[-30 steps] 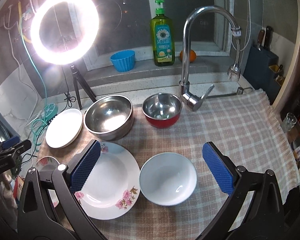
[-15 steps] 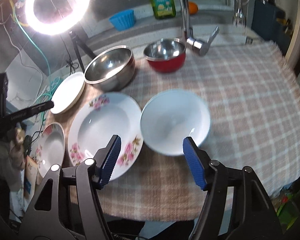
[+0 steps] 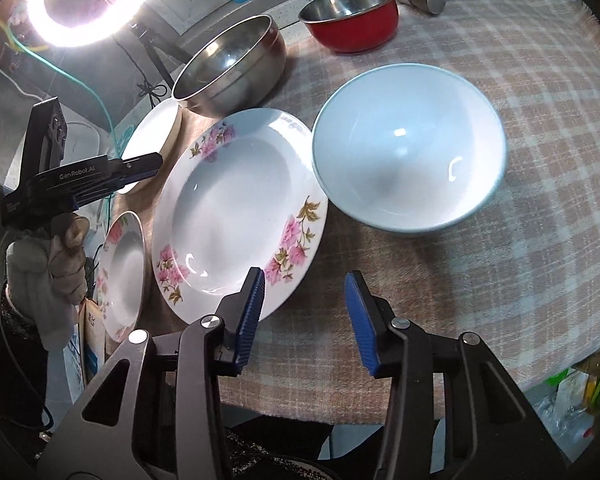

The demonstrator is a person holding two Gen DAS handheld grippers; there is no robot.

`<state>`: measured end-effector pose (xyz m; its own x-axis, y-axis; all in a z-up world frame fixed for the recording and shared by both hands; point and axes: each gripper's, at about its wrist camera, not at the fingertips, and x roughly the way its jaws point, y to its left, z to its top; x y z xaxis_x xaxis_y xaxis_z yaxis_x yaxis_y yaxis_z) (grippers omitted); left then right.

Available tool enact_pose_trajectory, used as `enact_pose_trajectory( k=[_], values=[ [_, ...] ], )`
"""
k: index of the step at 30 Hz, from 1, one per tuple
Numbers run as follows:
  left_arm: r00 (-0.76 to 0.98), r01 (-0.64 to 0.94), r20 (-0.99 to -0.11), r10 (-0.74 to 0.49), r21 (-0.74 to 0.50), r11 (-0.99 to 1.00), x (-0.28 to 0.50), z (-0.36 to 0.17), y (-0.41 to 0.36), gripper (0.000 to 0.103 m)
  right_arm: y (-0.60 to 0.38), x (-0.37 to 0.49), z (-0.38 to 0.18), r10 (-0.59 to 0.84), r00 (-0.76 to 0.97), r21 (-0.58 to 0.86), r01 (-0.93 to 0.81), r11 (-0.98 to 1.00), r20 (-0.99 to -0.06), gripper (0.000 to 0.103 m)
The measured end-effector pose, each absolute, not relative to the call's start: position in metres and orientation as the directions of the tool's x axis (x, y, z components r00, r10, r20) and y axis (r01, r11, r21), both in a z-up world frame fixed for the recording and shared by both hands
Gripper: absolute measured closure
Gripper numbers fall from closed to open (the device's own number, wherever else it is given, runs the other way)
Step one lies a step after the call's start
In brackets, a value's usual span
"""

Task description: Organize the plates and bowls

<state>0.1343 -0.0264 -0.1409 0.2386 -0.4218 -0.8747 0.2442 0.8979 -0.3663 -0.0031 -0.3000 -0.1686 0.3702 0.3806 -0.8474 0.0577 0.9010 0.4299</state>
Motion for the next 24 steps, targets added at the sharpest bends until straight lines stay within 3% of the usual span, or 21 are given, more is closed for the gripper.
enact_pose_trajectory(
  k=[4, 8, 15, 24],
  values=[
    [0.225, 0.262, -0.879, -0.420, -0.360, 0.895, 0.137, -0.145, -0.031, 0.083, -0.298, 0.001, -0.173, 0.378, 0.365, 0.427, 0.060, 0.902, -0.851, 0.058],
    [0.222, 0.261, -0.882, -0.416, -0.358, 0.897, 0.142, -0.149, -0.030, 0.085, -0.297, 0.003, -0.178, 0.394, 0.349, 0.439, 0.058, 0.897, -0.851, 0.067],
    [0.201, 0.258, -0.887, -0.416, -0.361, 0.896, 0.147, -0.157, -0.027, 0.086, -0.296, 0.007, -0.185, 0.403, 0.329, 0.445, 0.060, 0.894, -0.854, 0.069],
    [0.172, 0.262, -0.893, -0.415, -0.365, 0.893, 0.154, -0.165, -0.029, 0.086, -0.292, 0.012, -0.195, 0.433, 0.307, 0.470, 0.055, 0.881, -0.848, 0.078]
  ],
)
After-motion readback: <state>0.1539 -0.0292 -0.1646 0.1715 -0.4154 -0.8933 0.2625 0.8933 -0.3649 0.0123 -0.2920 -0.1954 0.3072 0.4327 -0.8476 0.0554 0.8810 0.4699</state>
